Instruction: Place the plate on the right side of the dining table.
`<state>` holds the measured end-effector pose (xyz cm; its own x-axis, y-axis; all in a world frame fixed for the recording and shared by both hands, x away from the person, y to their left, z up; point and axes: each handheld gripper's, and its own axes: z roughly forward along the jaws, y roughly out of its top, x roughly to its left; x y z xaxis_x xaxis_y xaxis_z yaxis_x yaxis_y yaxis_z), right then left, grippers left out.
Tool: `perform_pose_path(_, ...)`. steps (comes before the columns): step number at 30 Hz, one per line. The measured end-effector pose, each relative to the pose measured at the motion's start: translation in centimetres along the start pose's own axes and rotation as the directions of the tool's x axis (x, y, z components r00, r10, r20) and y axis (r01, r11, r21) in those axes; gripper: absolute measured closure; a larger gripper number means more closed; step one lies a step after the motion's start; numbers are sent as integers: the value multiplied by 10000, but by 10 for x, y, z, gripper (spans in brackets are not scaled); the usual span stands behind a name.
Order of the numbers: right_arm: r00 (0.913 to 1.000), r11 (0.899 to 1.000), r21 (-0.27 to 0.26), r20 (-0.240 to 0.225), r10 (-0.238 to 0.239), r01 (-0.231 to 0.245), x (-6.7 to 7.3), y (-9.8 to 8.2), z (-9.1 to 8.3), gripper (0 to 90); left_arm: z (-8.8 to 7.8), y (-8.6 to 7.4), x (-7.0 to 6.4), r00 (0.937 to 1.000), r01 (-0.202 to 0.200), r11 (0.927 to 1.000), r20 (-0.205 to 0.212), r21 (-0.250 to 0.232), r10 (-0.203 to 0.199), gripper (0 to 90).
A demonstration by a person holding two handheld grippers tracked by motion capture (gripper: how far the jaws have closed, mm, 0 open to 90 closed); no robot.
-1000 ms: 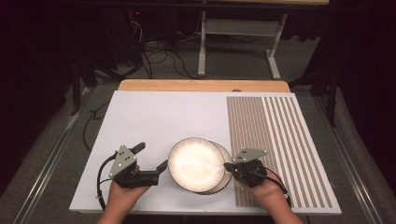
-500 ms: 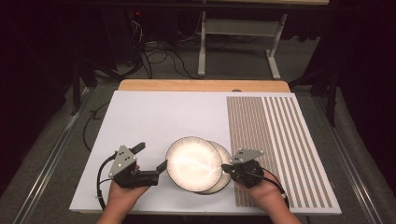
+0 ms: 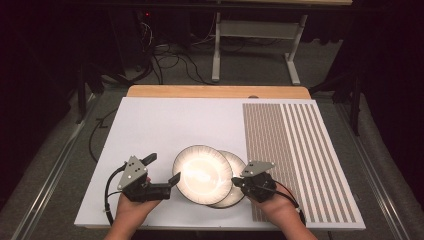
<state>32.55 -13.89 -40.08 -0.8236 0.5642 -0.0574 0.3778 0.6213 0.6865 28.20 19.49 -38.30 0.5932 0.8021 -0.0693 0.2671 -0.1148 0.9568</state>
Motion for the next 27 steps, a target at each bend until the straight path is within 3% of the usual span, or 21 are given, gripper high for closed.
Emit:
perform_pose_path(7,10000,10000,2,-57,-17,17,3,2,2,900,3,-1,-1,9998,142,9996,166,232,-146,33)
perform_pose_path(13,9999,9999,-15,-57,-100,100,3,2,3,900,10,-4,-3,9989,277,9967,365,768,-306,33)
perform_pose_path(19,9998,9998,50,-27,-177,177,4,2,2,900,19,-9,-6,9958,658,9880,534,1396,-739,33)
perform_pose_path(27,9999,9999,52,7,-127,127,4,2,2,900,26,-12,-7,9934,837,9793,624,1843,-966,31)
